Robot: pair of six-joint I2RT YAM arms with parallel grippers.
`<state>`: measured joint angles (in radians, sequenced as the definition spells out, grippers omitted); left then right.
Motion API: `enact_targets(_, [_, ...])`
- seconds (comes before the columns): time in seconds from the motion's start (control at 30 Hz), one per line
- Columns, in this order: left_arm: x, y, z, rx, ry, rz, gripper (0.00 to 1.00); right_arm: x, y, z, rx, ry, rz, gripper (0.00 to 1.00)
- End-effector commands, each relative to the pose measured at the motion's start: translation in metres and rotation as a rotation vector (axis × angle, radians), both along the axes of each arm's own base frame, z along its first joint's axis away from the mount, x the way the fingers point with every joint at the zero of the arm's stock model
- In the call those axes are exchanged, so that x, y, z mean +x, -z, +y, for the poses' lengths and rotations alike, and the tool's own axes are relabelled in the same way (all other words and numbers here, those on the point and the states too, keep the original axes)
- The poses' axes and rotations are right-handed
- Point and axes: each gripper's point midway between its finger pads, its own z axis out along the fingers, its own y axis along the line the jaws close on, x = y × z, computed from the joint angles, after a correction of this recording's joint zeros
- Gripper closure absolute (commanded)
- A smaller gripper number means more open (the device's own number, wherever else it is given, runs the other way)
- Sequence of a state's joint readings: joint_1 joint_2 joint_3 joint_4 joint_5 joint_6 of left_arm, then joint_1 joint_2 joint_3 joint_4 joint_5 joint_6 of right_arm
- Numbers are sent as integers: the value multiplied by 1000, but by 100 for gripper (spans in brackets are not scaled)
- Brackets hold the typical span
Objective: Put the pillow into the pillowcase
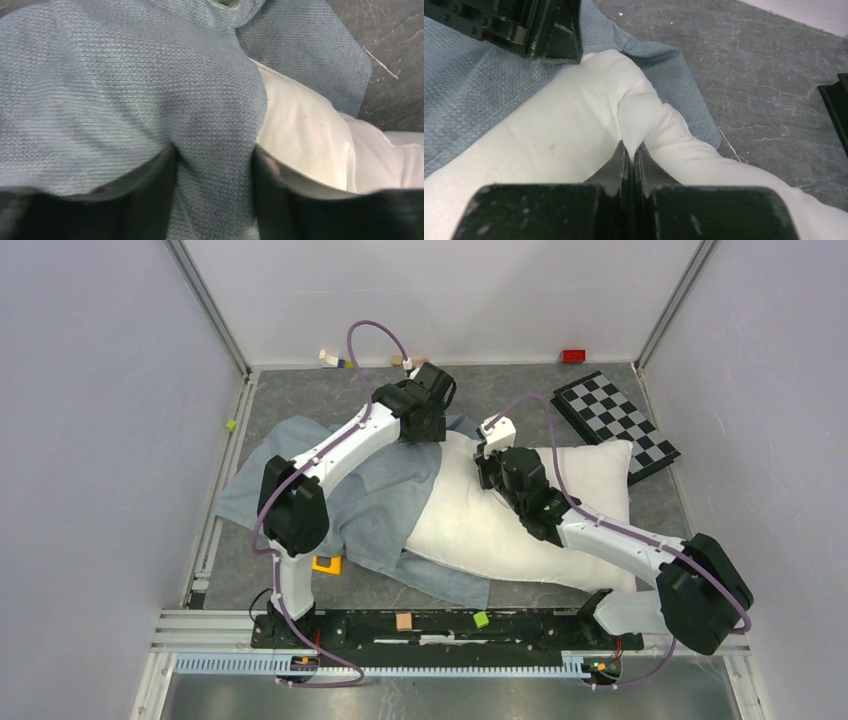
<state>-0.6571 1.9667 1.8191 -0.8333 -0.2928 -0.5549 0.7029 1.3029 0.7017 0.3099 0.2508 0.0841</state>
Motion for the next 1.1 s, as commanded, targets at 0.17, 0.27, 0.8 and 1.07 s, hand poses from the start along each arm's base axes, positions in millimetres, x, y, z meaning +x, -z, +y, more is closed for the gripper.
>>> enact_targets(0.17, [4, -48, 1, 48, 63, -108, 83, -11, -60, 21, 58, -35, -69, 100])
enact_targets(0.27, [-1, -82, -9, 21, 86, -180, 87, -8, -78, 34, 94, -67, -62, 100])
enact_targets(0.8, [-63, -188, -79, -615, 187, -222, 98, 48, -120, 14, 418, -8, -32, 100])
enact_targets(1.07, [-58, -97, -94, -502, 189, -65, 95, 67, -55, -5, 502, 123, 89, 100])
